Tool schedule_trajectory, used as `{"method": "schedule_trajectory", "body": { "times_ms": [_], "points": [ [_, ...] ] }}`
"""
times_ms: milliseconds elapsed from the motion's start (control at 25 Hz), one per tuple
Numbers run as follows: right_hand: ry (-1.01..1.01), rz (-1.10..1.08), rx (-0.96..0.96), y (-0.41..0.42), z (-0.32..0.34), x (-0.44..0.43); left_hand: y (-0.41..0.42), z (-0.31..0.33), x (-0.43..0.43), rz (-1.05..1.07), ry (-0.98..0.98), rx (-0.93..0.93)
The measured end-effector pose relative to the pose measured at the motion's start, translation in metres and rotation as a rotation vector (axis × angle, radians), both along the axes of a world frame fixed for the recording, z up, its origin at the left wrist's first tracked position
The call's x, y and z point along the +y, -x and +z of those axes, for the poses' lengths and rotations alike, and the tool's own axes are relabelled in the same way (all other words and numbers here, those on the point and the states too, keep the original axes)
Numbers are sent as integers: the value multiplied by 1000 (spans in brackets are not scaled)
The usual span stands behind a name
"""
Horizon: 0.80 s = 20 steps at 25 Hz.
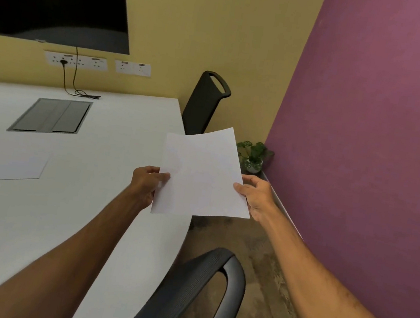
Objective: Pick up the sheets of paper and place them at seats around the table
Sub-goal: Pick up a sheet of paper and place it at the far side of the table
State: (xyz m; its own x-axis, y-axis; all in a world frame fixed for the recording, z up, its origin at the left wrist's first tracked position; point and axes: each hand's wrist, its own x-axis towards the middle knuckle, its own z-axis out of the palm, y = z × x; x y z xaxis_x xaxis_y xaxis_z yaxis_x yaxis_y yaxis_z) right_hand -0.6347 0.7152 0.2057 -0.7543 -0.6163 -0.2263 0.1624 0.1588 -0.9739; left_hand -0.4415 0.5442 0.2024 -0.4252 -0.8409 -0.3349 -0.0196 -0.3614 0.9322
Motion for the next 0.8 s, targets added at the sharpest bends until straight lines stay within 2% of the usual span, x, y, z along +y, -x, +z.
{"method": "schedule_trajectory", "body": {
  "times_ms": [160,440,800],
  "points": [
    [-2,105,-46,67,-12,-25,46,-6,-10,77,-13,-13],
    [-27,332,-54,173,-13,-76,125,-10,-14,340,-54,-26],
    [-81,543,-36,238,-25,-184,177,-32,-71,576,-119,-13]
  ]
}}
